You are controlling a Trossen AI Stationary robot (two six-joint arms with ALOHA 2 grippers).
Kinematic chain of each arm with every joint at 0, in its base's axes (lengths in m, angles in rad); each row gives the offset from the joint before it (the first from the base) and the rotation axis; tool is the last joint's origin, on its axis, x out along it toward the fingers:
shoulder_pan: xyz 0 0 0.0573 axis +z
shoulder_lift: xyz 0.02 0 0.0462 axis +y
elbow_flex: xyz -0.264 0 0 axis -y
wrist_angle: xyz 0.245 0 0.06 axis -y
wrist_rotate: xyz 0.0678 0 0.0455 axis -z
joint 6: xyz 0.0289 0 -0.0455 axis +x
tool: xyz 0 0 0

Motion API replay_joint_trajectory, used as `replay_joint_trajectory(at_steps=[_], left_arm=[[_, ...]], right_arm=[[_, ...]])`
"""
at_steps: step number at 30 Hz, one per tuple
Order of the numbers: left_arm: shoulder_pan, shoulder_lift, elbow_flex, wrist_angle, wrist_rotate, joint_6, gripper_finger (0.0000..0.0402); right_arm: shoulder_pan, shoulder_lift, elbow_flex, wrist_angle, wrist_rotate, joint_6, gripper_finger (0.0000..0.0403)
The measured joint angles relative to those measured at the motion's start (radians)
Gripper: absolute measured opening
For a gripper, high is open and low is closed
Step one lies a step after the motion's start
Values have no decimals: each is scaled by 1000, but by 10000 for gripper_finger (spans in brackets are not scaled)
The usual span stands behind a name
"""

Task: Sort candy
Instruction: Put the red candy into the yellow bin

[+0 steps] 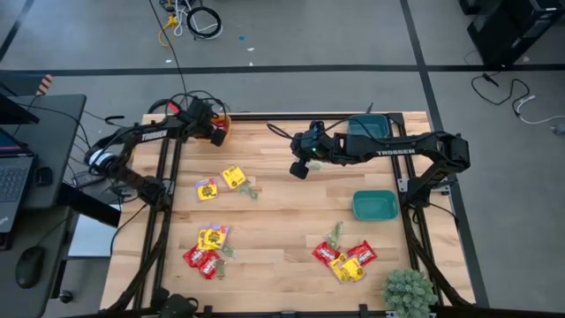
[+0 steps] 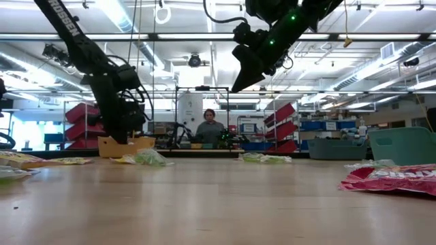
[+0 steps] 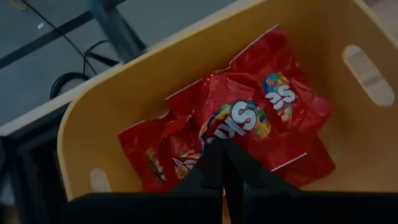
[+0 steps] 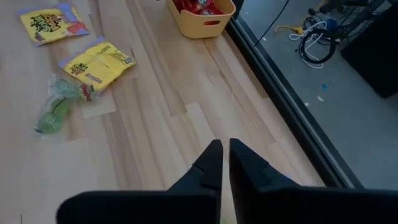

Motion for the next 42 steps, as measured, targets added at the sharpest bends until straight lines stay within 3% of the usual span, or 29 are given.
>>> replay_joint_trajectory(at_steps=[6, 15, 21, 29, 36, 42], left_arm=[[-1, -18, 0, -3, 1, 1, 3], [-64, -181, 0, -19, 16, 15, 3], [-158, -315, 0, -116, 141, 36, 3], [-512, -478, 0, -258, 154, -43, 3], [-854, -494, 0, -377, 111, -277, 3], [-1133, -463, 0, -409, 64, -565, 3]], right_arm=[[0, 0, 0, 0, 0, 0, 2], [1, 0, 0, 1, 0, -10, 17], [8, -1, 0, -1, -33, -13, 14], [60, -2, -71, 139, -132, -11, 1], [132, -1, -188, 336, -194, 46, 1], [219, -1, -215, 368, -195, 71, 1]])
